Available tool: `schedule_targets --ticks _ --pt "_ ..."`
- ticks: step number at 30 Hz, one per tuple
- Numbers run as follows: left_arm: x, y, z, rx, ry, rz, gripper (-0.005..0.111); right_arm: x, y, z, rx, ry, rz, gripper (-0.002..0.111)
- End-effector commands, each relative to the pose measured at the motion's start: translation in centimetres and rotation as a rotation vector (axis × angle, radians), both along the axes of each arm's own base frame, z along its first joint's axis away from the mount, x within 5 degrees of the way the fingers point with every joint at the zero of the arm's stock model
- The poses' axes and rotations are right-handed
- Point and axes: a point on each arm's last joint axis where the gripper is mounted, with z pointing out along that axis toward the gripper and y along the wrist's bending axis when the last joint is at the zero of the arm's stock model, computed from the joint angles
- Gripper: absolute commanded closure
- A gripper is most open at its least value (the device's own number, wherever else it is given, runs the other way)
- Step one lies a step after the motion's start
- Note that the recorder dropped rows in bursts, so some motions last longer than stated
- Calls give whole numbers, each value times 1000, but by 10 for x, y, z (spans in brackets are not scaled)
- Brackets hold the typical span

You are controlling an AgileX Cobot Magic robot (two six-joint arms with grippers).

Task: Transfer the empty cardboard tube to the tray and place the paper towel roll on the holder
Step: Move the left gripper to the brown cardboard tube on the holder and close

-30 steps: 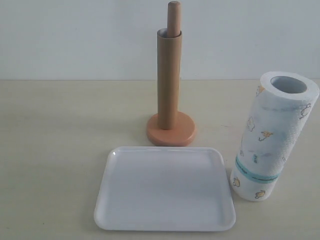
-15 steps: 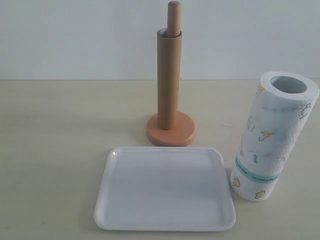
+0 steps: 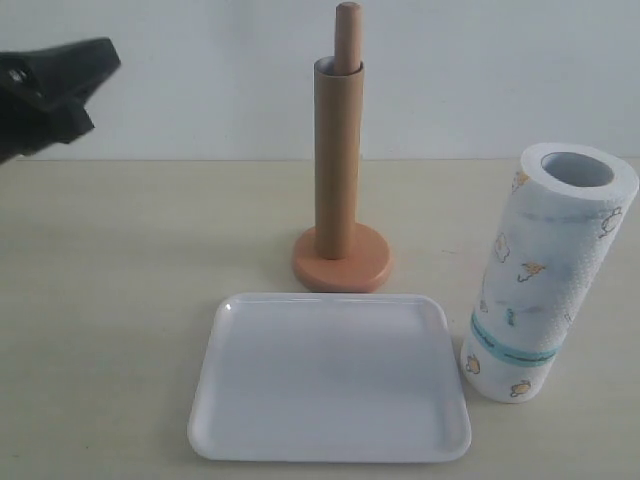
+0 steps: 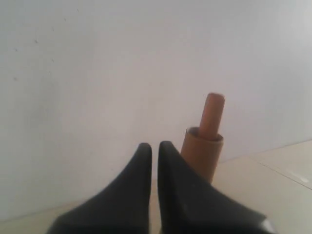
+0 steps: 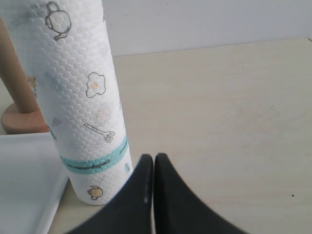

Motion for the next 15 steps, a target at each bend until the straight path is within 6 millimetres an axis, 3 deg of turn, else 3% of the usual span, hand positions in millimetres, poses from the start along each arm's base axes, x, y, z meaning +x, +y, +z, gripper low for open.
schedule_targets --ticks 1,3,5,8,10,15 --pt "21 -7 -38 -50 72 -60 95 0 0 1 -2 -10 -5 108" --pt "30 -9 -51 -53 106 -67 82 0 0 1 -2 -10 -5 108" --pt "39 -13 -62 -61 120 -83 61 0 0 1 -2 -10 -5 108" --pt "49 -24 -70 -3 38 -132 33 0 0 1 -2 -10 -5 108" --pt "56 -34 -71 30 6 -173 26 0 0 1 -2 -10 -5 108" --pt "73 -64 -74 76 11 -225 26 0 0 1 -2 -10 -5 108"
